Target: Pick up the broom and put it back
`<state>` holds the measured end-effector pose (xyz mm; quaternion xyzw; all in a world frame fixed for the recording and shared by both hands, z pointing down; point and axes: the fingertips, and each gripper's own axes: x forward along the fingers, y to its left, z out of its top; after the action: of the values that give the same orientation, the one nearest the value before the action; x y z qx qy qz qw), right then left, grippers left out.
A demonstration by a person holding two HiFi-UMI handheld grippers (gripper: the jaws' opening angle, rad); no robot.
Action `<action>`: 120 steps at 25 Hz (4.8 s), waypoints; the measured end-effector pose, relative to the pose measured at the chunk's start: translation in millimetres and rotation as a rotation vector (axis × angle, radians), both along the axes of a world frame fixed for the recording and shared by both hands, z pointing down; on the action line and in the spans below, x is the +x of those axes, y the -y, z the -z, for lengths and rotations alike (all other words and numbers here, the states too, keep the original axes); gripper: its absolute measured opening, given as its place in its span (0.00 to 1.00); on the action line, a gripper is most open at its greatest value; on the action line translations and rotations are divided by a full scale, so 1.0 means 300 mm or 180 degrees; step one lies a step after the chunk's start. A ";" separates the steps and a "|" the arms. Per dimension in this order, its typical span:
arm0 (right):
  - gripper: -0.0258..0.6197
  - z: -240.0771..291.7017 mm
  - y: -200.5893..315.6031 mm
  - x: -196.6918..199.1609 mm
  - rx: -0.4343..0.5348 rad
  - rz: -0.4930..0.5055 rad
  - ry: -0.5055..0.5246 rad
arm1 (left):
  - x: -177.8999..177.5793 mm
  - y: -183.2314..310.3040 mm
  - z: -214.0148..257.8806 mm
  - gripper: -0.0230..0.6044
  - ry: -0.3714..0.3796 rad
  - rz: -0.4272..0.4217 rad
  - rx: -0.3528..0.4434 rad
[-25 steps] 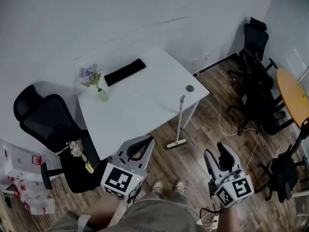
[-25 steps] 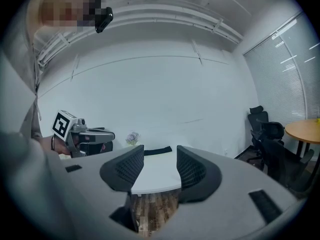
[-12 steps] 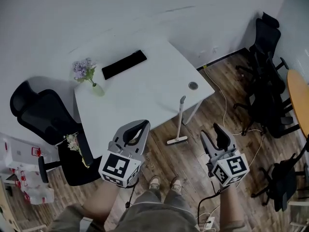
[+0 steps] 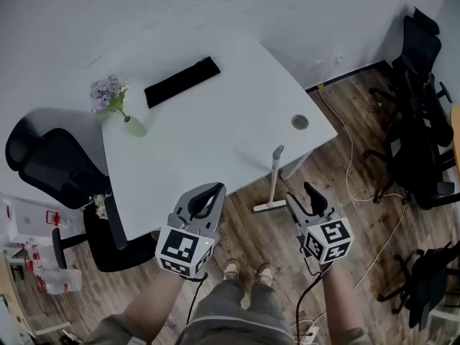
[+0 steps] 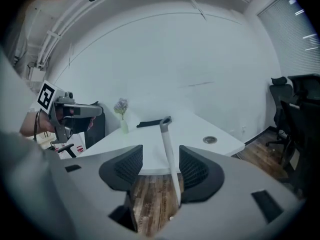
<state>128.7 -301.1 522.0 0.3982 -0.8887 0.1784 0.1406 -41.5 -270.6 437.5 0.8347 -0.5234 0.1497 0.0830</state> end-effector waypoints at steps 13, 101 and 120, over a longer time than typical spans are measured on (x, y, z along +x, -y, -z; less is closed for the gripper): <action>0.39 -0.578 0.138 -0.081 -0.0282 0.0151 -0.0162 | 0.012 0.023 -0.389 0.06 0.0093 0.0058 -0.0251; 0.20 0.937 -0.498 0.175 0.0933 0.0352 -0.0152 | 0.000 -0.402 0.573 0.06 0.0255 -0.0076 0.0633; 0.20 0.401 -0.405 -0.254 0.0174 0.1679 -0.0328 | -0.233 -0.475 0.205 0.06 0.0413 0.0642 -0.0137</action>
<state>52.6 -179.5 401.6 0.1651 -0.9579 0.0910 0.2164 -111.5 -128.0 375.9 0.7644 -0.6057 0.2055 0.0816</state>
